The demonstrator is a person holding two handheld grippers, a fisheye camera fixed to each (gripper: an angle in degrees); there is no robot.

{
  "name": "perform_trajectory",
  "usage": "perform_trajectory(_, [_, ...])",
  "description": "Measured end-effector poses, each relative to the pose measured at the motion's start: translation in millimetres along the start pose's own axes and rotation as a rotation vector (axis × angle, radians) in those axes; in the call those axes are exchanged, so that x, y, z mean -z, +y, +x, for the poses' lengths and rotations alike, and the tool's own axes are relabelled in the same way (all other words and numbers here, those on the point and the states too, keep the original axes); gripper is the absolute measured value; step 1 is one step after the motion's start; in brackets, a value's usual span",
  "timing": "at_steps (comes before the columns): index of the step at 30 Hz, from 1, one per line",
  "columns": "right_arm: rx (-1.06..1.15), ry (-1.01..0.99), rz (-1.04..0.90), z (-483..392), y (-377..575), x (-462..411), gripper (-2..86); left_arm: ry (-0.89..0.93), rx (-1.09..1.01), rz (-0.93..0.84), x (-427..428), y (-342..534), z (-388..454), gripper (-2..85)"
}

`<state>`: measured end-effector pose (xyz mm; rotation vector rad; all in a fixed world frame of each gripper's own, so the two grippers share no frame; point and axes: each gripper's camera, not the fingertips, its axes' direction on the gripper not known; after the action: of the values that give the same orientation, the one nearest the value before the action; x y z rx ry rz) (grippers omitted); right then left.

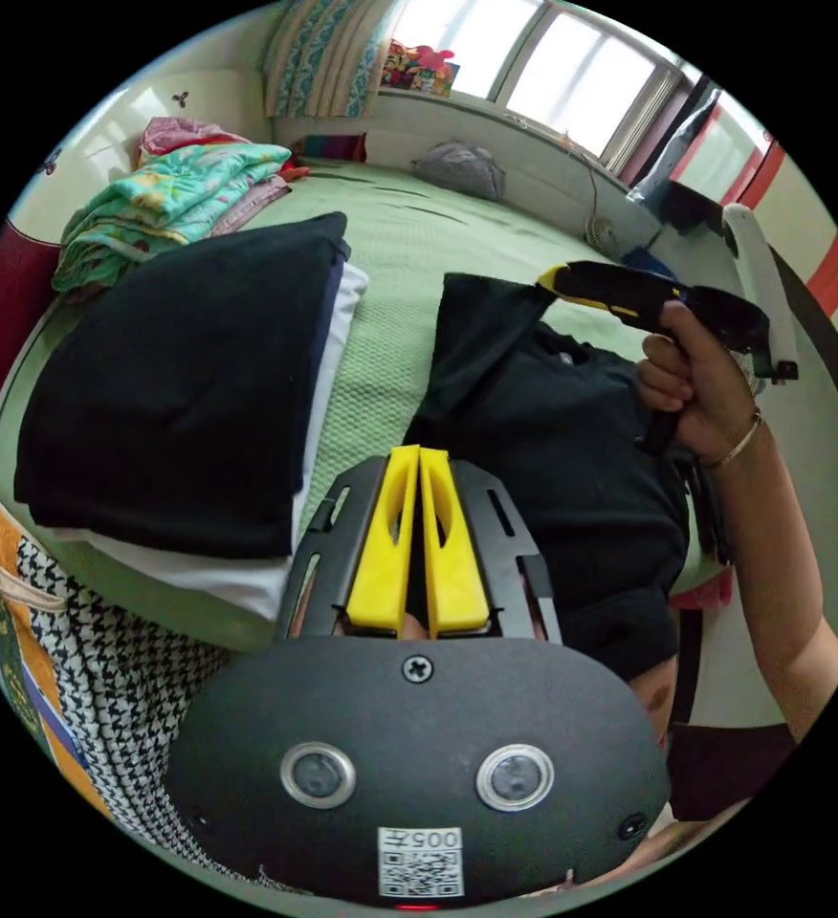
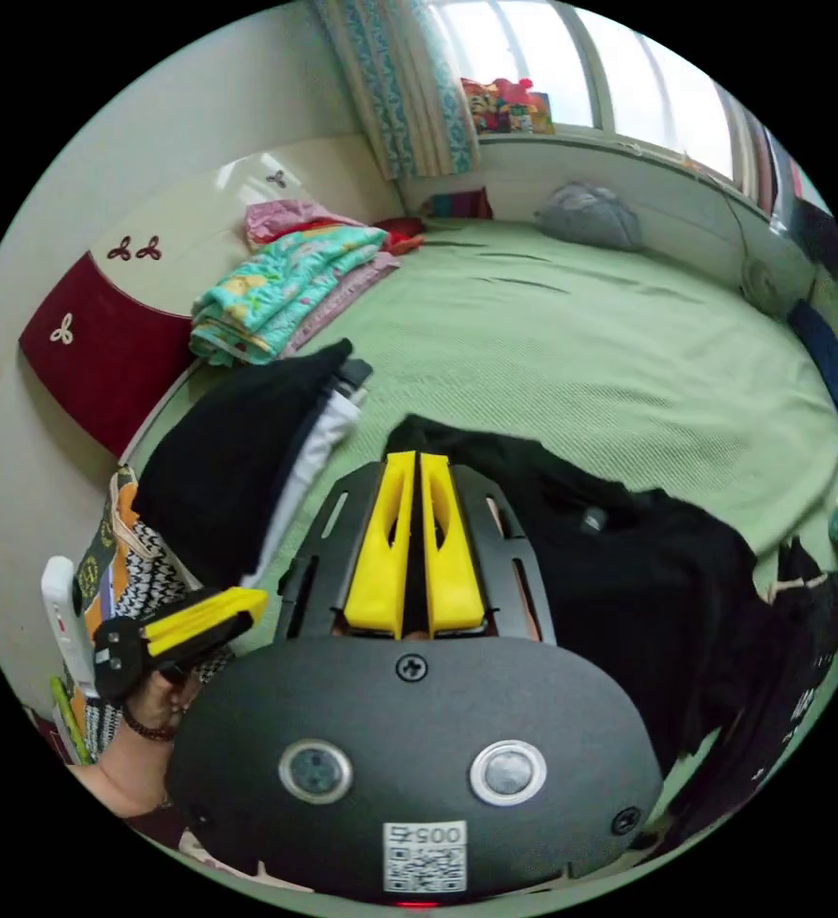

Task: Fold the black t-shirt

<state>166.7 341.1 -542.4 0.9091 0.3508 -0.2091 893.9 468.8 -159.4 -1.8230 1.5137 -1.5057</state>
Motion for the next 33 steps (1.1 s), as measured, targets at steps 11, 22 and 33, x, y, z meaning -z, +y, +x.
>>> perform_trajectory(11, [-0.015,0.093,-0.069,37.5,27.8,4.7,5.9,-0.013,0.033,-0.025,-8.6,6.6,33.3,2.2])
perform_trajectory(22, [0.037,0.098,-0.082,19.0,-11.3,-31.4,3.0,-0.042,0.002,0.012,-48.3,-31.6,74.3,1.7])
perform_trajectory(33, [-0.031,-0.009,-0.192,-12.2,-62.7,-104.4,-0.9,-0.026,0.046,0.116,-49.8,-22.3,67.1,-0.2])
